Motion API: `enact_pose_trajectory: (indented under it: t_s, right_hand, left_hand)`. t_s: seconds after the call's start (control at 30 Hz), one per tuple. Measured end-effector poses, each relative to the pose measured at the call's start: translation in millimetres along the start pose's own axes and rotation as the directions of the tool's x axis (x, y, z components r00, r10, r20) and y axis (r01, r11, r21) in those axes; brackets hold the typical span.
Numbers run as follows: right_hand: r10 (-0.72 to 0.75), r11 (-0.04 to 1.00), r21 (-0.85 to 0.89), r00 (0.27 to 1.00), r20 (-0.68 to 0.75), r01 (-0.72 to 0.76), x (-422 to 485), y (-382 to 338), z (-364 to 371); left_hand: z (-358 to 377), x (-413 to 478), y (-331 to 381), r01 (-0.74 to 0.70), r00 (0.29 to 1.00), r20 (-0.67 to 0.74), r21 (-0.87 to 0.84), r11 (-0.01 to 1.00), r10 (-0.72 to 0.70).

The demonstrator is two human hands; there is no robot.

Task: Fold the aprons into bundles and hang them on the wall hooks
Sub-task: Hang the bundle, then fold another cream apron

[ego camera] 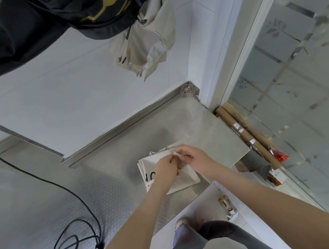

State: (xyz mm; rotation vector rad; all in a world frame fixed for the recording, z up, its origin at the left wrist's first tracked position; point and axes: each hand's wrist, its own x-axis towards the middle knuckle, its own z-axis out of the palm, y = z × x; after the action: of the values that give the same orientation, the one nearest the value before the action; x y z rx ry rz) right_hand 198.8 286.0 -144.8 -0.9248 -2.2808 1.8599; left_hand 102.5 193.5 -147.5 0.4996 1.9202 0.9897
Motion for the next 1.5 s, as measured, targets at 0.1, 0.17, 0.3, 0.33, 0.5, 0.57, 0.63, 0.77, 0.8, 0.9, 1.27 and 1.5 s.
enact_pose_trajectory:
  t_s: [0.1,0.17,0.3,0.33,0.5,0.57,0.63,0.77,0.8,0.9,1.27,1.5]
  right_hand:
    - [-0.002,0.988,-0.152,1.000,-0.004,0.001,0.8,-0.6,-0.3]
    - [-0.003,0.973,-0.232,1.000,0.000,0.003,0.2,-2.6,0.6]
    - [-0.019,0.954,-0.300,1.000,0.010,0.021,-0.4,3.5,3.3]
    - [-0.018,0.956,-0.294,1.000,0.000,0.017,-0.9,5.1,3.5]
    - [0.095,0.990,-0.097,0.990,-0.108,-0.105,-1.1,6.2,1.5]
    - [0.130,0.989,-0.050,0.984,-0.118,-0.136,1.0,4.4,-0.8]
    - [0.171,0.985,-0.009,0.980,-0.102,-0.172,2.3,0.2,-3.4]
    - [0.217,0.976,0.032,0.974,-0.061,-0.216,6.1,-0.8,-4.2]
    - [0.223,0.975,0.028,0.973,-0.056,-0.222,6.7,-0.4,-3.6]
    - [0.239,0.971,0.010,0.970,-0.046,-0.239,6.6,-2.0,-2.1]
    - [0.329,0.880,0.369,0.944,-0.016,-0.300,9.3,-21.6,6.2]
    - [0.494,0.822,0.295,0.867,0.058,-0.488,10.1,-34.4,-3.2]
  left_hand:
    - [2.1,-3.4,0.0,0.036,0.999,0.032,-0.079,0.996,-0.033]
    - [1.4,-2.8,-1.7,0.039,0.999,0.033,-0.075,0.996,-0.036]
    - [1.1,-2.9,-1.0,0.062,0.998,0.008,-0.221,0.973,-0.062]
    - [1.2,-2.8,-0.3,0.078,0.997,-0.002,-0.269,0.960,-0.082]
    - [1.9,-4.6,3.4,0.148,0.988,0.032,-0.480,0.865,-0.151]
    - [-1.7,-6.8,5.6,0.156,0.988,0.079,-0.550,0.821,-0.135]
    - [-7.0,-6.7,5.7,0.170,0.984,0.139,-0.590,0.789,-0.108]
    - [-17.6,-7.4,4.8,0.169,0.967,0.249,-0.476,0.863,-0.052]
    - [-20.9,-7.7,5.0,0.139,0.967,0.253,-0.404,0.904,-0.035]
    - [-29.3,-9.6,8.4,-0.014,0.976,0.212,-0.160,0.987,0.048]
    - [-14.7,-12.0,22.6,-0.301,0.871,0.040,0.831,0.468,0.489]
    - [-9.8,-12.1,0.8,-0.503,0.735,0.193,0.798,0.331,0.650]
